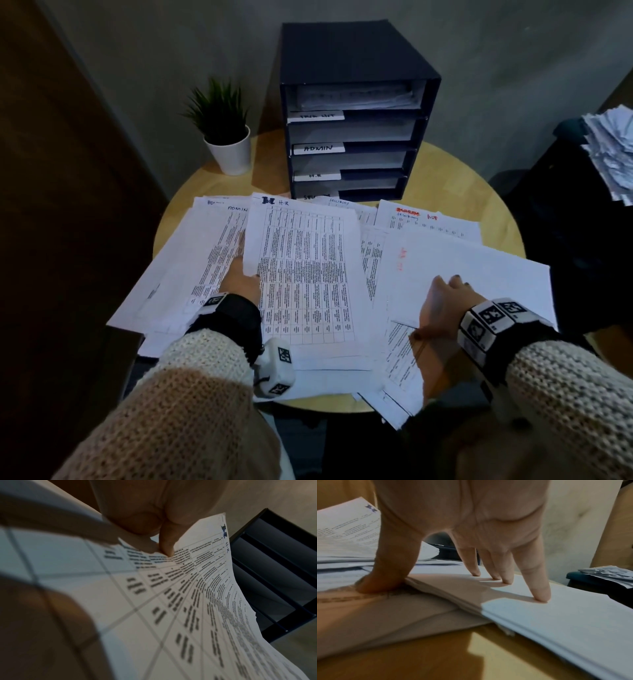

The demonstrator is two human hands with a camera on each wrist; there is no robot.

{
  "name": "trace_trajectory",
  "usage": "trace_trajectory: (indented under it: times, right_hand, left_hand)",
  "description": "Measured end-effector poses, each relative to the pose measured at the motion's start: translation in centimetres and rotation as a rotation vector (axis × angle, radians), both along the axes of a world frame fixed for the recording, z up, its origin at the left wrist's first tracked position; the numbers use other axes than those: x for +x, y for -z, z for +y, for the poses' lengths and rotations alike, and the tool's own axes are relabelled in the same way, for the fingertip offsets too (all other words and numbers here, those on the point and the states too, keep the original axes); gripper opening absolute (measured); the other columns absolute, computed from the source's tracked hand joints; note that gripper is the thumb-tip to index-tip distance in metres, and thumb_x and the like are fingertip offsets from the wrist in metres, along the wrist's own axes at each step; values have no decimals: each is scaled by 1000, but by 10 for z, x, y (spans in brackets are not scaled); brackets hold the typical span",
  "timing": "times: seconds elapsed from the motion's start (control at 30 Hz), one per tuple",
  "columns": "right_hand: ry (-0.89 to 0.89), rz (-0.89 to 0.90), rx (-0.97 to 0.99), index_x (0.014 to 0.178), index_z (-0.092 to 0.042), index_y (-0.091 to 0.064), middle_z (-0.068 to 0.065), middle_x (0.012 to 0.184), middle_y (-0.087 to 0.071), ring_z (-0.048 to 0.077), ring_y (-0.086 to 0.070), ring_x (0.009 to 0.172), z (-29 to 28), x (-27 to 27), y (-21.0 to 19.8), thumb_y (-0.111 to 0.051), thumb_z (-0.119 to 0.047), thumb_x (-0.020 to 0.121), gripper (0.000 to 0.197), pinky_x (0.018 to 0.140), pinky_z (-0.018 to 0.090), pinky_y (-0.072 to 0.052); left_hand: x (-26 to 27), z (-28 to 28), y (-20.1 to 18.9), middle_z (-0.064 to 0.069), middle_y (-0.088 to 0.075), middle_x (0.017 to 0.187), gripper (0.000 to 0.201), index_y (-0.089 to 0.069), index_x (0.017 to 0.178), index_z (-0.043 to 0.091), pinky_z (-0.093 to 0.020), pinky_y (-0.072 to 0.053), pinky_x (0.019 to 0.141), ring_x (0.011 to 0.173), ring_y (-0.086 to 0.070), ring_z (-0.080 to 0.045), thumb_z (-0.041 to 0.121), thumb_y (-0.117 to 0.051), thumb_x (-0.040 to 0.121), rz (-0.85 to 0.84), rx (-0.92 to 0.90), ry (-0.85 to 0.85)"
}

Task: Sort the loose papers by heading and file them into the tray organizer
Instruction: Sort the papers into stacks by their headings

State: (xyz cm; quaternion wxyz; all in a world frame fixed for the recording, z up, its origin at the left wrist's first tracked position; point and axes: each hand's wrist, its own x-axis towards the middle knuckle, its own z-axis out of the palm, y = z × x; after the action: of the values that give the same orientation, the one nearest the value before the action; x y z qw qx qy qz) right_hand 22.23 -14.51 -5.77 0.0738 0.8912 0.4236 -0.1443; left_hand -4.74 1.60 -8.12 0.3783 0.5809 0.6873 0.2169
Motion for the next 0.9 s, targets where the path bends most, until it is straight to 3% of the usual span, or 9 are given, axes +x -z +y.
trace_trajectory:
  times: [0.1,0.17,0.23,0.3,0.37,0.5,0.67,0.8,0.9]
  right_hand:
    - [-29,37,-105,110,-14,-51,12,124,-49,33,-47,118,6,0,0,-67,-40,72,48,96,39,-43]
    - [-127,44,-145,79,-20,-53,6,98,-60,27,-57,98,8,2,-5,-62,-47,69,30,77,32,-48]
    - [-219,54,-191,63,-19,-46,-3,74,-55,23,-61,86,8,5,-9,-55,-40,78,27,69,27,-46]
    - [-251,52,-165,75,-20,-59,-3,82,-59,23,-62,102,6,11,-18,-49,-20,87,15,79,28,-47]
    - [-136,22,-95,107,-14,-63,5,108,-63,24,-58,110,4,18,-31,-48,-11,90,23,86,29,-46]
    - [42,-11,244,90,-6,-55,15,82,-60,30,-51,75,-2,36,-58,-48,-5,89,7,66,29,-35]
    - [99,30,529,105,-2,-62,28,103,-64,41,-59,98,2,32,-106,-61,-14,86,22,72,33,-38]
    - [59,89,607,106,-3,-64,19,90,-61,34,-58,91,8,17,-132,-67,-21,83,29,69,27,-30]
    - [9,92,580,112,-5,-63,20,103,-64,32,-58,92,12,-7,-140,-72,-24,79,39,72,31,-39]
  left_hand:
    - [0,0,1,-21,-61,115,39,-45,133,11,-30,-40,75,89,-55,-30,4,-45,95,-7,11,1]
    - [-1,0,1,-21,-61,114,38,-46,132,11,-29,-39,74,85,-51,-25,4,-45,95,-7,20,1]
    - [-2,0,1,-20,-60,115,38,-45,133,10,-29,-38,75,88,-54,-28,5,-45,95,0,22,-1]
    - [-3,-1,1,-20,-60,118,39,-45,134,9,-30,-39,77,99,-57,-34,5,-46,95,-7,26,-15]
    - [-4,-1,1,-20,-60,119,39,-45,134,9,-31,-41,79,104,-57,-36,4,-45,95,-4,30,-22]
    - [-9,3,2,-21,-57,122,41,-42,136,9,-32,-38,79,107,-55,-37,3,-44,96,17,14,-27]
    - [-12,7,6,-24,-59,117,38,-44,133,7,-32,-38,78,103,-57,-38,3,-46,94,-7,11,-17]
    - [-12,4,5,-22,-60,118,39,-46,133,8,-34,-42,81,102,-58,-37,3,-47,94,-37,30,-37]
    - [-13,3,6,-22,-60,116,38,-46,132,8,-29,-38,75,90,-55,-32,4,-47,94,-30,42,-34]
